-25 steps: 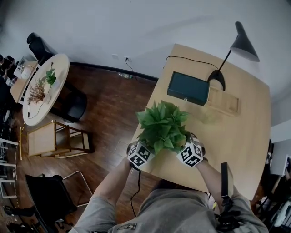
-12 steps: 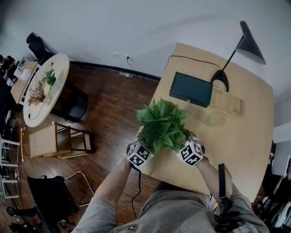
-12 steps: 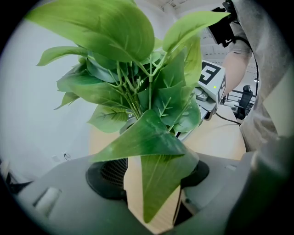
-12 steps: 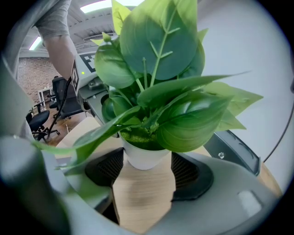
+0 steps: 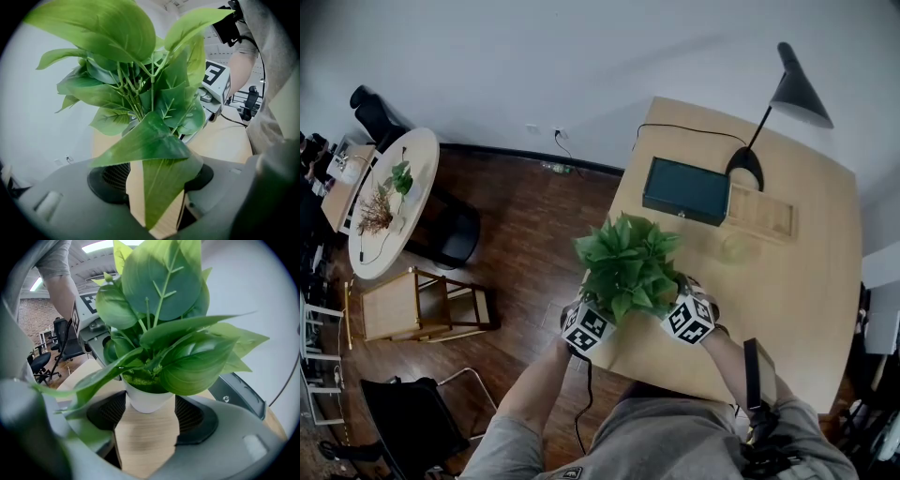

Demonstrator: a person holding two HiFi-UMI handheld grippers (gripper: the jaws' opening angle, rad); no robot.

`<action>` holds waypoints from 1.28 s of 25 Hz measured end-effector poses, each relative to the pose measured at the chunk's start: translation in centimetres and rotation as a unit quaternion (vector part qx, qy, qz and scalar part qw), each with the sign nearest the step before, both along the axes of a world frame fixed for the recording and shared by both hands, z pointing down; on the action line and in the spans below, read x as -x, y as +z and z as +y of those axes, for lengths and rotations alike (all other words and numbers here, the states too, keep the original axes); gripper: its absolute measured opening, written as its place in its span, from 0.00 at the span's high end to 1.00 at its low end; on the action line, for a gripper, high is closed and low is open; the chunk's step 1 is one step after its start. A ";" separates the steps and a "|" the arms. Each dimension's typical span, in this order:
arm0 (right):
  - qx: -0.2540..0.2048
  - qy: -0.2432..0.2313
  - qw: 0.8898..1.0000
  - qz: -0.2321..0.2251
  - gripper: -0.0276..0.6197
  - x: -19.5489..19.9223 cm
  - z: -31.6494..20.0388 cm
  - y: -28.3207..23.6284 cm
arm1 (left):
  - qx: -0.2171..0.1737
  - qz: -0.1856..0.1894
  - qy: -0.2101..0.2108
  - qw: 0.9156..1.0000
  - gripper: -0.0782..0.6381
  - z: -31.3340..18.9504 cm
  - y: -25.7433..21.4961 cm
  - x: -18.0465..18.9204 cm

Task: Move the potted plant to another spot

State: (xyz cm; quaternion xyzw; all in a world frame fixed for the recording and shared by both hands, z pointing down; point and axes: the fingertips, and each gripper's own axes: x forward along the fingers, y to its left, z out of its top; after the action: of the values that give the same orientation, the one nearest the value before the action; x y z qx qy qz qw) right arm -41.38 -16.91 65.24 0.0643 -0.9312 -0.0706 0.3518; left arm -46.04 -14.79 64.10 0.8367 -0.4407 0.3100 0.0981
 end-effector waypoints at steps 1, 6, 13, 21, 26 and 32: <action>-0.003 0.000 1.000 0.002 0.44 0.0 0.0 0.1 | -0.001 -0.001 -0.001 1.000 0.49 -0.1 0.0 0.0; -0.011 -0.002 1.000 0.011 0.42 -0.1 -0.1 0.2 | -0.004 0.000 -0.012 1.000 0.49 0.0 0.0 -0.1; -0.015 0.003 1.000 0.015 0.41 -1.6 0.0 0.2 | -0.002 0.006 -0.032 0.999 0.44 1.5 0.3 0.2; -0.021 0.010 1.000 0.019 0.41 -4.6 0.6 -0.4 | 0.001 0.027 -0.052 0.998 0.44 3.7 0.2 -1.7; -0.032 0.016 0.999 0.014 0.41 -7.8 0.9 -1.7 | -0.011 0.038 -0.056 0.998 0.46 4.4 -0.8 -4.8; -0.056 0.030 0.998 -0.006 0.41 -13.0 0.8 -4.2 | -0.041 0.071 -0.063 0.995 0.50 4.6 -3.1 -11.2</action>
State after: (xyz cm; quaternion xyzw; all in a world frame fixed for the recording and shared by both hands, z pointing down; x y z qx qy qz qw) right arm -28.37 -16.10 61.03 0.1126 -0.9257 -0.1114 0.3436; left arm -34.89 -10.14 61.02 0.8305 -0.4968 0.2248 0.1136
